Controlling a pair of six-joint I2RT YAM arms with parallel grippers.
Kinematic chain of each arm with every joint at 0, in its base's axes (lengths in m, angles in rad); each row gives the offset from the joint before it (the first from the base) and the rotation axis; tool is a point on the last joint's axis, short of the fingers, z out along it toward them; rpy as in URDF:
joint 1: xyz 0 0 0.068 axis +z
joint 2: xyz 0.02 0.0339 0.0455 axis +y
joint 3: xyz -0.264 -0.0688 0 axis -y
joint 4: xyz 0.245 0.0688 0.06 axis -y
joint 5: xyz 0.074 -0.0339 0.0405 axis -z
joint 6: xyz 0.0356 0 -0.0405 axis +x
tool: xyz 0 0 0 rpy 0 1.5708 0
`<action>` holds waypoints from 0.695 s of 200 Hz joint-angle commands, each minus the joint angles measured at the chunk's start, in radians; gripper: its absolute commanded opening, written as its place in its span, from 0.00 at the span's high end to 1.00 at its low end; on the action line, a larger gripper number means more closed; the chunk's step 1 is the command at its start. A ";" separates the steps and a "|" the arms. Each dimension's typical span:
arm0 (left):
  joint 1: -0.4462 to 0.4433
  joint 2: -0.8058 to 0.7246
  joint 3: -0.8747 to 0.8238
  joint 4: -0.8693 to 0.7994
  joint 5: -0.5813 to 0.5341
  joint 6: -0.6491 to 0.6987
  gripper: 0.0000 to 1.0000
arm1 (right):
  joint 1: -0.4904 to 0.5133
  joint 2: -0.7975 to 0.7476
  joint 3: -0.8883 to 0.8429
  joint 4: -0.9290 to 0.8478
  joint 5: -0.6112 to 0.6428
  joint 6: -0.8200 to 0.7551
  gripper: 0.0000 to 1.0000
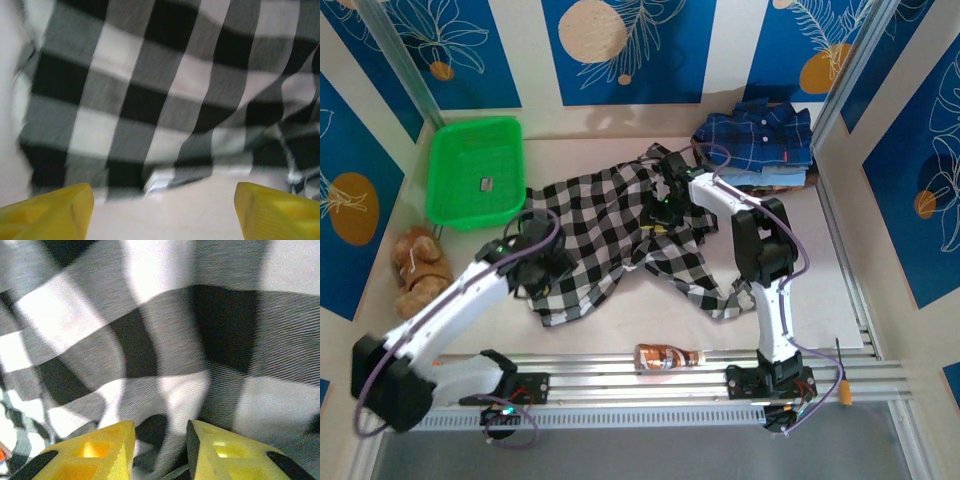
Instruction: Fold and stack the long sleeve shirts
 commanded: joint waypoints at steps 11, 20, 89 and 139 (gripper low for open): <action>0.094 0.275 0.166 0.159 0.124 0.233 0.25 | 0.084 -0.040 -0.005 -0.033 -0.073 -0.101 0.67; 0.095 0.371 0.238 0.169 0.161 0.273 0.26 | 0.100 -0.035 -0.016 -0.029 -0.087 -0.098 0.68; 0.098 0.719 0.398 0.223 0.177 0.298 0.27 | 0.201 -0.063 -0.160 0.007 -0.112 -0.112 0.74; 0.119 0.756 0.363 0.250 0.157 0.278 0.27 | 0.218 -0.248 -0.420 0.048 -0.105 -0.165 0.76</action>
